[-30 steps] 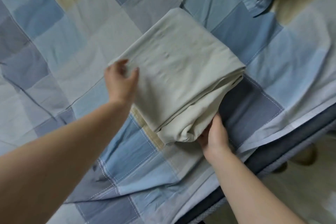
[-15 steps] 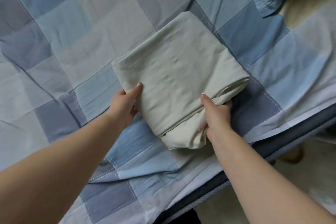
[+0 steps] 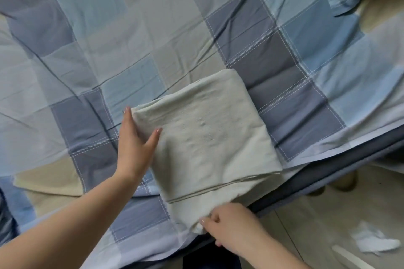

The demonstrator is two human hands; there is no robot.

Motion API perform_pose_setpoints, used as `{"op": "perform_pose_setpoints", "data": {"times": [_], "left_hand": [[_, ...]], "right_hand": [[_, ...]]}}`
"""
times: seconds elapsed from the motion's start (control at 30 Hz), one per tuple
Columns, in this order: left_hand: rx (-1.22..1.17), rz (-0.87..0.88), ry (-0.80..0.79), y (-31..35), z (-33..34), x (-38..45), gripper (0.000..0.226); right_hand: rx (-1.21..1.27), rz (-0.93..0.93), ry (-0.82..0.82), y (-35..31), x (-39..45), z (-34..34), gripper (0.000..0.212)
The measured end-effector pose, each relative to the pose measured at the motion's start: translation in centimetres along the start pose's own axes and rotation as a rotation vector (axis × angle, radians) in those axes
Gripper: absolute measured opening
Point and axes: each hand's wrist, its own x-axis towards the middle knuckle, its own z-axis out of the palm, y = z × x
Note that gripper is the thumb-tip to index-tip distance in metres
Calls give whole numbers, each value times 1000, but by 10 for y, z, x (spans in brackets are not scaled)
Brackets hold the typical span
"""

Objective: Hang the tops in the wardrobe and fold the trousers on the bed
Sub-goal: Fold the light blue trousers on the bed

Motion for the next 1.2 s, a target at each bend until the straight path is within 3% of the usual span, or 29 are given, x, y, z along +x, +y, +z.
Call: {"op": "perform_pose_setpoints", "data": {"times": [0.07, 0.13, 0.2, 0.3, 0.4, 0.57, 0.67, 0.73, 0.8, 0.9, 1.07, 1.2], "left_hand": [[260, 337, 11, 15, 8, 3, 81], [356, 597, -87, 31, 25, 3, 74], [407, 674, -165, 42, 42, 7, 68], [564, 599, -184, 37, 55, 30, 66], [710, 515, -202, 18, 57, 46, 75], [785, 252, -152, -11, 40, 55, 86], [738, 105, -95, -18, 28, 42, 82], [683, 245, -97, -16, 31, 16, 74], [637, 501, -202, -11, 42, -19, 70], [653, 686, -290, -16, 65, -60, 62], [629, 469, -246, -22, 69, -59, 71], [484, 209, -114, -36, 51, -53, 85]], "right_hand": [[-148, -234, 224, -31, 6, -30, 35], [-124, -481, 617, -58, 29, -67, 22], [-232, -611, 883, -74, 63, -105, 25], [-682, -462, 784, -62, 113, -135, 55], [-812, -401, 787, -32, 135, -143, 65], [-679, -162, 806, 14, 135, -156, 77], [-625, -165, 854, 12, 128, -153, 76], [-614, -311, 928, 0, 117, -138, 71], [-726, -541, 965, -7, 106, -108, 67], [-888, -705, 833, 3, 96, -77, 60], [-775, -531, 808, 38, 100, -103, 67], [-467, -392, 789, 63, 95, -121, 76]]}}
